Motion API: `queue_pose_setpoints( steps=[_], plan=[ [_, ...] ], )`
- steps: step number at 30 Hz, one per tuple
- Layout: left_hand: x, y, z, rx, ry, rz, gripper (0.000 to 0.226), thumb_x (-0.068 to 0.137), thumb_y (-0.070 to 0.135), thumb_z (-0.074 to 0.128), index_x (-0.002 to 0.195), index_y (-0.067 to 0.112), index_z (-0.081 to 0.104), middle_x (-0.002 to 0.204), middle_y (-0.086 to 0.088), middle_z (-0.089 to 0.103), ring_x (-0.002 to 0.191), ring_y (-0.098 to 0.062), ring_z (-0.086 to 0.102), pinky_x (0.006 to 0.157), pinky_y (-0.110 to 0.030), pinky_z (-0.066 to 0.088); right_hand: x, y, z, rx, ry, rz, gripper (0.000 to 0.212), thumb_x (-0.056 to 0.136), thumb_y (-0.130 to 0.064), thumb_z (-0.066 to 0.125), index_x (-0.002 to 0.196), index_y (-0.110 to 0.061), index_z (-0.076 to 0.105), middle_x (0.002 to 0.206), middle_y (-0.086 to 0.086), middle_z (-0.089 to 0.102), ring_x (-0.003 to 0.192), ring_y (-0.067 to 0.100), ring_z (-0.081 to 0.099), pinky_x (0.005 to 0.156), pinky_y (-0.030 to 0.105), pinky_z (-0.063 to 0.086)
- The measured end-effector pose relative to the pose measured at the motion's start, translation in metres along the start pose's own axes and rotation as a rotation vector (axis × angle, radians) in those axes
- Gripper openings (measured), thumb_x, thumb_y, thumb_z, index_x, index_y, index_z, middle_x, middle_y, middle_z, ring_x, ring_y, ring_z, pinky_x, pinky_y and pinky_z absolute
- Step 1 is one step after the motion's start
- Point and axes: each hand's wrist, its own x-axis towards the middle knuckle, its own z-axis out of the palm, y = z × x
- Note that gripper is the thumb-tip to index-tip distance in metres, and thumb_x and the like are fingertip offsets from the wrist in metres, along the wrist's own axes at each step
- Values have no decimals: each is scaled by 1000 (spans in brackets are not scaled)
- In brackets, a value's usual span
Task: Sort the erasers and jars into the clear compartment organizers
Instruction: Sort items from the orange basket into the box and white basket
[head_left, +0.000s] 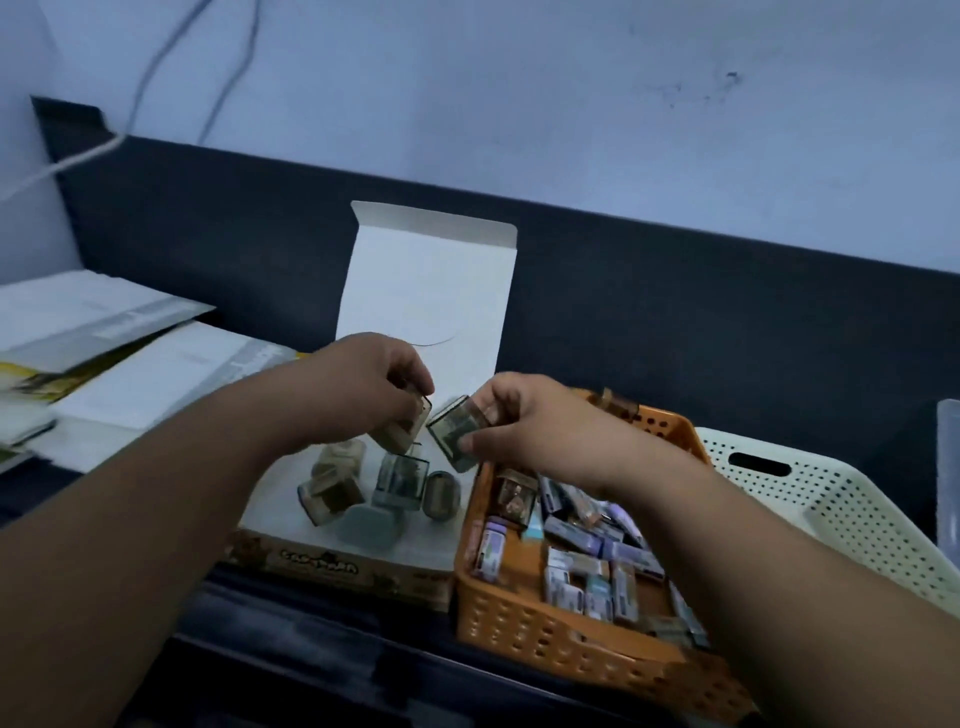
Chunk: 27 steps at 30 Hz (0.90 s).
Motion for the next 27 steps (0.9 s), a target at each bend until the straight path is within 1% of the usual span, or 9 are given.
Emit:
queue_pose_setpoints(
  steps=[2,5,8,11,14,17,21,24,27],
  plan=[
    [1,-15,-5,54,44,-41,15,87,6,62,95,19,66,91,-2,69,72,-12,70,57,-19,53,15,-5,15,-46,-34,-2,25,81,-32,76,100,-23,64,85,-2,65,66,13,57,56,27,44],
    [4,-30,-7,106,69,-80,19,87,8,63,101,20,65,104,-1,65,85,-15,66,70,-27,56,28,-7,26,-78,-37,13,36,84,-33,73,116,-21,60,100,-3,65,81,12,61,66,24,48],
    [7,-35,-5,139,82,-90,29,88,14,64,114,23,60,121,3,58,101,-14,59,79,-32,55,26,-3,21,-72,18,14,39,85,-32,71,120,-23,58,103,-5,61,89,12,61,71,23,49],
    [11,-26,2,169,120,4,30,88,21,64,117,27,59,128,6,56,111,-12,55,83,-27,49,11,13,1,-106,71,27,32,86,-28,70,117,-23,61,105,-6,61,93,13,61,79,27,52],
    [15,0,23,161,92,140,26,88,23,64,113,28,59,121,6,59,110,-9,54,84,-25,43,-13,35,-25,-157,106,74,24,88,-23,69,111,-22,63,102,-7,63,90,9,61,76,26,51],
    [15,28,57,149,-53,225,26,86,22,66,110,28,61,108,8,61,101,-8,57,81,-24,48,-35,58,-43,-257,37,183,25,87,-25,70,111,-29,62,100,-16,62,91,2,59,78,20,48],
    [19,49,107,282,-326,287,34,88,24,66,121,27,60,122,5,60,108,-13,58,91,-31,51,-57,80,-47,-458,-121,215,33,84,-24,73,114,-33,63,95,-19,58,91,8,58,79,24,45],
    [24,56,132,515,-540,246,37,91,22,61,127,20,58,129,0,56,115,-19,54,96,-33,46,-66,82,-43,-539,-270,254,44,83,-23,72,125,-30,59,115,-10,61,105,13,57,91,31,47],
    [27,50,143,630,-661,209,34,89,21,62,122,13,61,124,-6,60,111,-24,57,95,-38,48,-69,83,-35,-611,-370,254,49,82,-20,73,127,-31,58,121,-6,61,107,18,57,94,35,48]
  ],
)
